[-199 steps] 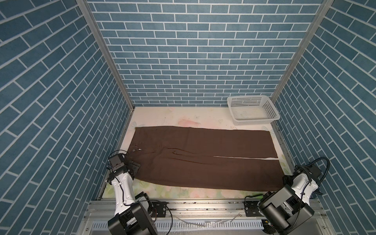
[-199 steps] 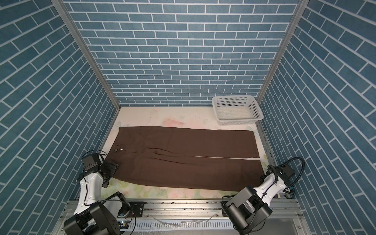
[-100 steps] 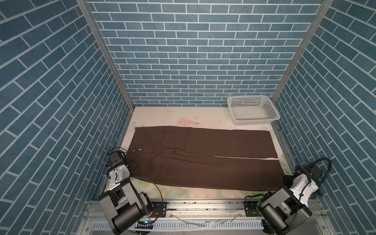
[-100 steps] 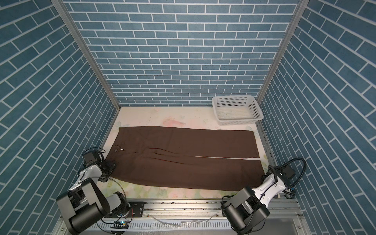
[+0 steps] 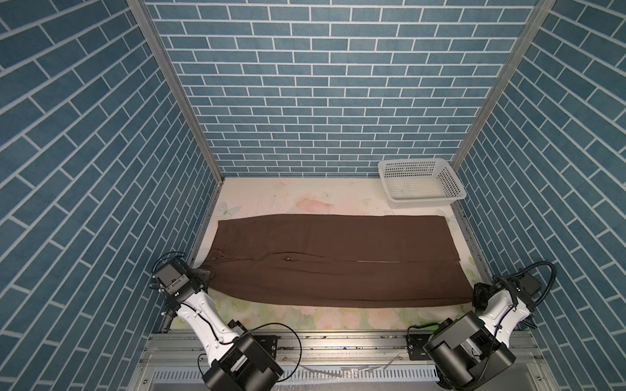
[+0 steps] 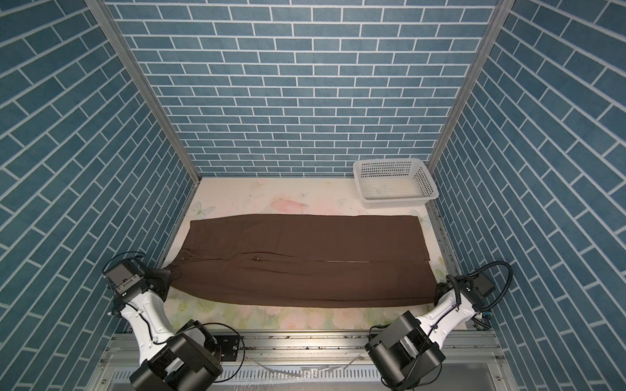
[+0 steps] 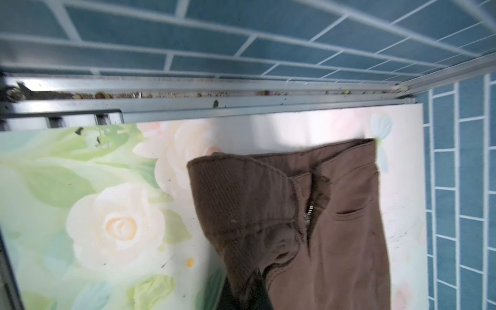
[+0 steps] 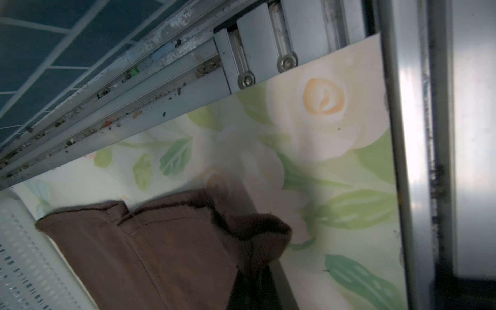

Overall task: Fold and stack the trousers
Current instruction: 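Lift the near edge with both grippers and fold it over the far half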

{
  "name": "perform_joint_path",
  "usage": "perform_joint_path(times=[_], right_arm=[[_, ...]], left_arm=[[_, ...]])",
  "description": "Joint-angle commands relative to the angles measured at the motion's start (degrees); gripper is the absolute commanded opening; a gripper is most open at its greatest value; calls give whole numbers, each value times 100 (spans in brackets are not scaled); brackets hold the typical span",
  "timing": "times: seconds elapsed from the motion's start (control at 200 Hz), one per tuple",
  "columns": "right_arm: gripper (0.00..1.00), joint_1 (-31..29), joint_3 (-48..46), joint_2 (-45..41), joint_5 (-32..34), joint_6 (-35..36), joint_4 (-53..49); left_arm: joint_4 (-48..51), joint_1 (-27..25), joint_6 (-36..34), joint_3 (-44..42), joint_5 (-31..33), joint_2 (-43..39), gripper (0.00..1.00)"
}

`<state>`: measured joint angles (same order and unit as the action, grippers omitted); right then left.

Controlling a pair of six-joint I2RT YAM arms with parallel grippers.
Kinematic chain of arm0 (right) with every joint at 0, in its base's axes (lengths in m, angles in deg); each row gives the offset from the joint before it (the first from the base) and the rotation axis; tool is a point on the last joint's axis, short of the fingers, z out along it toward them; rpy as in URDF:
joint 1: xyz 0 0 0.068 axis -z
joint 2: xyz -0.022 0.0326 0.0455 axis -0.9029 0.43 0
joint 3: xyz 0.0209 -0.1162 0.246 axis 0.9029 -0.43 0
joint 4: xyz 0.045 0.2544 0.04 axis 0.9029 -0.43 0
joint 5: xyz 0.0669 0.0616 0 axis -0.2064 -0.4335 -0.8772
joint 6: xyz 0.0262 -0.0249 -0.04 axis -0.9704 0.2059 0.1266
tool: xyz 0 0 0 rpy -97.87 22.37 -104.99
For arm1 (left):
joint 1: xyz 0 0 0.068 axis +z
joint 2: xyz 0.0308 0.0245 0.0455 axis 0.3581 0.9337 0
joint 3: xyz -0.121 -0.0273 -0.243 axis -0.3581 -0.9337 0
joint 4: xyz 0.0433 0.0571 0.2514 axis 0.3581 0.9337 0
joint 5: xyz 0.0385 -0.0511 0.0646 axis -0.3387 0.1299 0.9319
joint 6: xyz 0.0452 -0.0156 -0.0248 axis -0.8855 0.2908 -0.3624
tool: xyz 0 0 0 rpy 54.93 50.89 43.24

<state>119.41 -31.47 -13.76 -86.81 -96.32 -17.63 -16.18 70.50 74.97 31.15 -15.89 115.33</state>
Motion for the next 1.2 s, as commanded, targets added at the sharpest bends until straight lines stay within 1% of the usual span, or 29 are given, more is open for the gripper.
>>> perform_joint_path(times=[0.0,0.1,0.215,0.3,0.425,0.465,0.565,0.62,0.655,0.8,0.875,1.03,1.195], right_arm=[[0,28,642,109,-169,-571,369],[0,20,675,178,-248,-780,693],[0,8,548,329,-636,-1120,1645],[0,-80,656,455,-736,-1117,2192],[0,-417,993,671,-675,-750,2611],[0,-597,1105,732,-565,-605,2683],[0,-1139,1313,847,-27,-175,2832],[0,-1307,1382,966,104,-4,3008],[0,-1542,1426,1057,113,90,3103],[0,-1839,1460,1340,-42,330,3744],[0,-2022,1510,1458,29,554,3930],[0,-2276,1706,1728,308,809,3982],[0,-2497,1905,1947,625,1064,3930]], left_arm=[[233,216,60,637,394,147,0],[208,381,149,869,300,264,0],[-42,383,244,1068,226,353,0],[-179,383,242,1279,93,587,0],[-528,368,362,1424,-154,994,0],[-635,364,396,1446,-213,1121,0],[-730,350,449,1520,-340,1436,0],[-848,288,543,1496,-361,1549,0],[-932,189,589,1488,-314,1593,0],[-1025,-337,667,1761,48,1838,0],[-1085,-543,721,1933,212,1943,0],[-1116,-806,772,2194,432,2165,0],[-1177,-953,740,2183,523,2297,0]])
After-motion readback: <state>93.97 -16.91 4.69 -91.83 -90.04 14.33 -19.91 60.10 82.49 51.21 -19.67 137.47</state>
